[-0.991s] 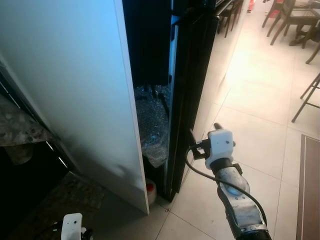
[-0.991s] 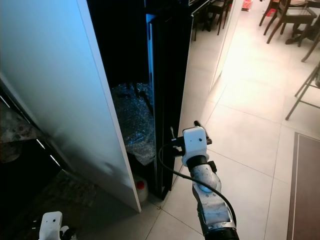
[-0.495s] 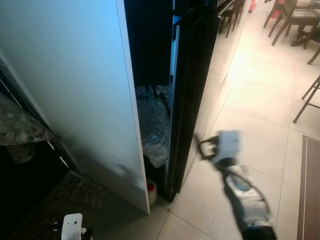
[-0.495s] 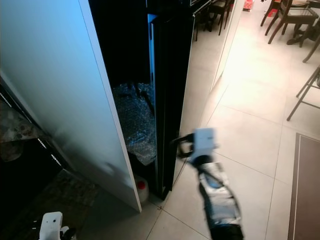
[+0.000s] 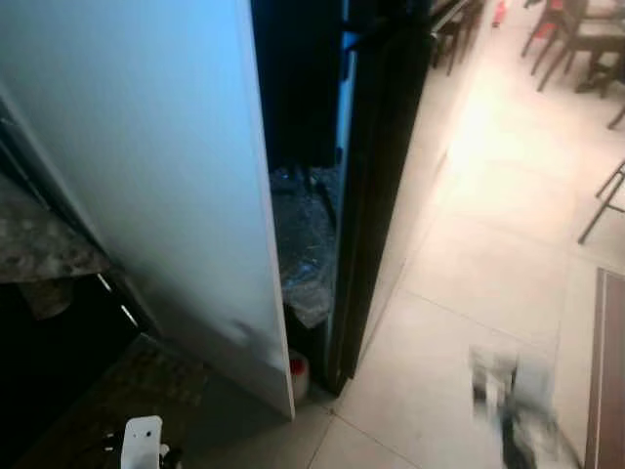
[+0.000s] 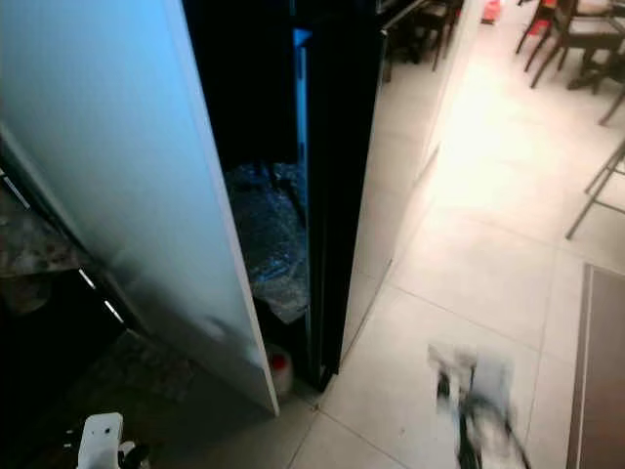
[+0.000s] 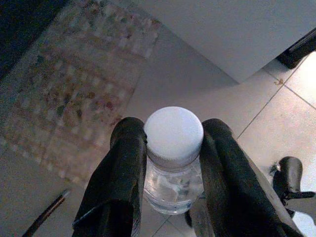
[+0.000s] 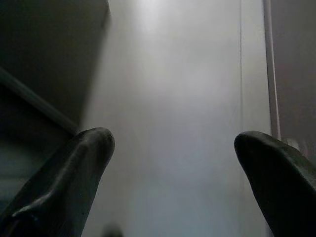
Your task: Restocking fridge
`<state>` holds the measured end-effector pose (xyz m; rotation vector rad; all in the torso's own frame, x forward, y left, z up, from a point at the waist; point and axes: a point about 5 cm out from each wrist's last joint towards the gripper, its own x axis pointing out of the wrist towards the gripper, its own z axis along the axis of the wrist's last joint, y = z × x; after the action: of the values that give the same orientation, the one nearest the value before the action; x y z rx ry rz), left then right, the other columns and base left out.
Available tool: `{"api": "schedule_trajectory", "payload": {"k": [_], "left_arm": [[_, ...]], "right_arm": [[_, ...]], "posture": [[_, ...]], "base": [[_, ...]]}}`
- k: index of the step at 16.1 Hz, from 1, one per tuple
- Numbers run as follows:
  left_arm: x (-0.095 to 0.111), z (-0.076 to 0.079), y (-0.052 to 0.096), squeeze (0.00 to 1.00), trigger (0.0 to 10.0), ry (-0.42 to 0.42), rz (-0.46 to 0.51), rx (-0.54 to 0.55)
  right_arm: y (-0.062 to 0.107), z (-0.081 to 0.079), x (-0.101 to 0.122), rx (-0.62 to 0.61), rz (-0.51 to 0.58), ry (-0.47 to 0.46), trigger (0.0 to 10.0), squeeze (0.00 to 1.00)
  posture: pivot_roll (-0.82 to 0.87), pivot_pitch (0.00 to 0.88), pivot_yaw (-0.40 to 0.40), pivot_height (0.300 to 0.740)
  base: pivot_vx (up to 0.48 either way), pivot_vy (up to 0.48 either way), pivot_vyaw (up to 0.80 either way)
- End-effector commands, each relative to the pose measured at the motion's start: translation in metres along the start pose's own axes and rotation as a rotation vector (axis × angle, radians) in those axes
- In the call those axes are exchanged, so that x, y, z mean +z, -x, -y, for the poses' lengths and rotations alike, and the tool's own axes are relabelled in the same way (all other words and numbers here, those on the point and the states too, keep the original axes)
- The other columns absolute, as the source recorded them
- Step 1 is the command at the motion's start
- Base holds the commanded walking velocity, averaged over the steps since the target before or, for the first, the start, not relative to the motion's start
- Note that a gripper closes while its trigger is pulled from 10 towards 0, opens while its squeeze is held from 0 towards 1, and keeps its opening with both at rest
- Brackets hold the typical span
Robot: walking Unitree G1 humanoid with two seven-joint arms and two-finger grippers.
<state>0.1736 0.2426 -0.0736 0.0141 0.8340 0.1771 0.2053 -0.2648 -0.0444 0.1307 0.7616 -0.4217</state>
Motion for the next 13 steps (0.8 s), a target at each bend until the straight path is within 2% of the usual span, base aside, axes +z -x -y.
{"api": "schedule_trajectory", "payload": {"k": [1,2,3,4,5,6,7,8,11,13], "left_arm": [[0.001,0.0,-0.001,0.0,10.0,-0.009,-0.006,0.0],[0.003,0.001,-0.001,0.0,10.0,-0.013,-0.002,-0.002],[0.004,0.001,-0.002,0.0,10.0,-0.012,0.0,-0.002],[0.005,0.001,-0.002,0.0,10.0,-0.012,0.001,-0.001],[0.006,0.002,-0.002,0.0,10.0,-0.009,0.005,-0.001],[0.006,0.002,-0.002,0.0,10.0,-0.009,0.005,-0.001],[0.006,0.003,-0.002,0.0,10.0,-0.003,0.007,-0.002],[0.005,0.005,-0.002,0.0,10.0,-0.002,0.004,-0.004],[0.005,0.004,-0.002,0.0,10.0,0.003,0.005,-0.003],[0.004,0.002,-0.002,0.0,10.0,0.005,0.002,0.001]], "right_arm": [[0.002,0.001,-0.018,0.017,-0.072,0.052,10.0,0.0],[0.01,0.01,-0.058,0.023,-0.217,0.073,10.0,0.0],[0.02,0.013,-0.083,0.069,-0.296,0.169,10.0,0.0],[0.024,0.014,-0.093,0.1,-0.329,0.239,10.0,0.0],[0.024,0.015,-0.095,0.103,-0.322,0.182,10.0,0.0],[0.024,0.015,-0.095,0.103,-0.322,0.182,10.0,0.0],[0.025,0.019,-0.098,0.054,-0.313,0.051,10.0,0.0],[0.027,0.02,-0.101,0.02,-0.312,-0.011,10.0,0.0],[0.028,0.003,-0.107,0.049,-0.321,-0.074,10.0,0.0],[0.027,-0.005,-0.106,0.065,-0.318,-0.074,10.0,0.0]], "posture": [[-0.05,0.0,0.016,0.74],[-0.04,0.0,0.013,0.74],[-0.05,0.0,0.014,0.74],[-0.05,0.0,0.014,0.74],[-0.05,0.0,0.015,0.74],[-0.05,0.0,0.015,0.74],[-0.04,0.0,0.018,0.74],[-0.04,0.0,0.022,0.74],[-0.03,0.0,0.023,0.74],[-0.02,0.0,0.025,0.74]], "base": [[0.0,0.0,0.0],[0.0,0.0,0.0],[0.0,0.0,0.0],[0.0,0.0,0.0],[0.0,0.0,0.0],[0.0,0.0,0.0],[0.0,0.0,0.0],[0.0,0.0,0.0],[0.0,0.0,0.0],[0.0,0.0,0.0]]}}
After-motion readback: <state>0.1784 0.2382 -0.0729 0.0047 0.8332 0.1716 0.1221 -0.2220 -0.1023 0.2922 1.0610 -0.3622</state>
